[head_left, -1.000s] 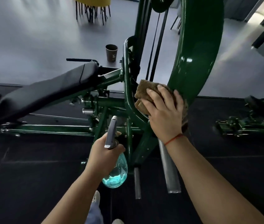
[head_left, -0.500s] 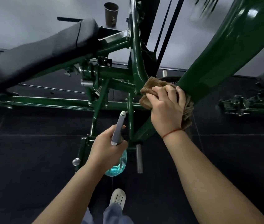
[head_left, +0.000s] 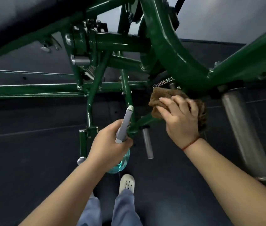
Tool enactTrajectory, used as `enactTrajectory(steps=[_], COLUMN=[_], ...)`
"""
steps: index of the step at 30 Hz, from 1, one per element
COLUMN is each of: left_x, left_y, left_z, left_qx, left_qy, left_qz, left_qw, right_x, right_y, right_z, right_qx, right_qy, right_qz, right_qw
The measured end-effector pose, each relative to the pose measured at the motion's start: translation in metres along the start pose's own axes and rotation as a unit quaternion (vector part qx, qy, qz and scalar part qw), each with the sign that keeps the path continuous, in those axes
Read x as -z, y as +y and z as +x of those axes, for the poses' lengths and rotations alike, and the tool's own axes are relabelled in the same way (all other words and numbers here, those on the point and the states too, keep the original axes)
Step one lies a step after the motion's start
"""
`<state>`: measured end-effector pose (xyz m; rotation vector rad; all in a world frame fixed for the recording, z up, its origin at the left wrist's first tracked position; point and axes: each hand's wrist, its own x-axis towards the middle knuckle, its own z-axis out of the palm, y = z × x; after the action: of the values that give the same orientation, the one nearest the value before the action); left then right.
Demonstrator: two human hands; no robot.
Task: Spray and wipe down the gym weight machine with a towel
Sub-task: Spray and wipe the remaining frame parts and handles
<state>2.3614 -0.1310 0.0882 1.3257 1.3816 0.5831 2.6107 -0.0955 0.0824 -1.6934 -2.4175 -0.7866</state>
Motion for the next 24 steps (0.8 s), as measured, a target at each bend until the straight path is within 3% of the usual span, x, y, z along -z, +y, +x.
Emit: enactTrajectory(steps=[3,6,9,15,24], left_x=[0.004,0.004,0.002,-0.008,-0.052], left_y=[-0.017,-0.028,-0.043,-0.09,-0.14], left_z=[0.01,0.019,0.025,0.041,0.07], left_qx=[0.001,0.004,0.009,0.042,0.089], left_qy=[-0.024,-0.039,-0.036,-0.018,0.041], left_qz=[-0.01,-0.02,-0.033,-0.043,-0.081], left_qw=[1.0,0.999,0.999,0.998,0.992], right_x=[-0.019,-0.039,-0.068,-0.145,-0.242], right_y=[0.004,0.002,-0.013,-0.055,-0.084], right_z=[-0.002,-0.002,0.005,-0.011,-0.043], right_qx=[-0.063,-0.07,-0.063,0.012,0.108], right_qy=[-0.027,-0.048,-0.137,-0.409,-0.516], right_qz=[-0.075,-0.129,-0.163,-0.122,-0.089], right_qw=[0.995,0.988,0.975,0.904,0.845])
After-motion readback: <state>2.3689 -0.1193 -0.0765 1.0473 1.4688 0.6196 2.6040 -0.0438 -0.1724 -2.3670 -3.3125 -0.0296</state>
